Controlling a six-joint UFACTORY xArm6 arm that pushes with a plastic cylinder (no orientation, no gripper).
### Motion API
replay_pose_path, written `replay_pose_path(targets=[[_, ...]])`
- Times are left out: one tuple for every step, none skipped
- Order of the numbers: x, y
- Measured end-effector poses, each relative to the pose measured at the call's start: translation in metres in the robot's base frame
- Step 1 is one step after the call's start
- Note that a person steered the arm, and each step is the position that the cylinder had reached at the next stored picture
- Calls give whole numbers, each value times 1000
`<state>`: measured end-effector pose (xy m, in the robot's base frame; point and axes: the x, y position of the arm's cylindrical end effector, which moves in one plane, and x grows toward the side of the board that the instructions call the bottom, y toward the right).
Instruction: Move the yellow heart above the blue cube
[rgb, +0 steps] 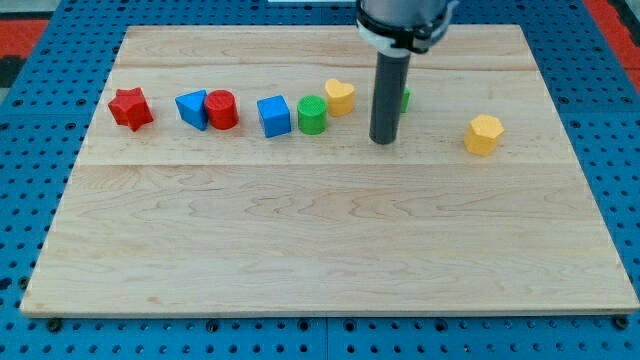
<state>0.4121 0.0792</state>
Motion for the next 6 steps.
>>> replay_pose_path(targets=[[-46, 23], [-83, 15], [-107, -2], [-93, 45], [-83, 8], [-63, -15]])
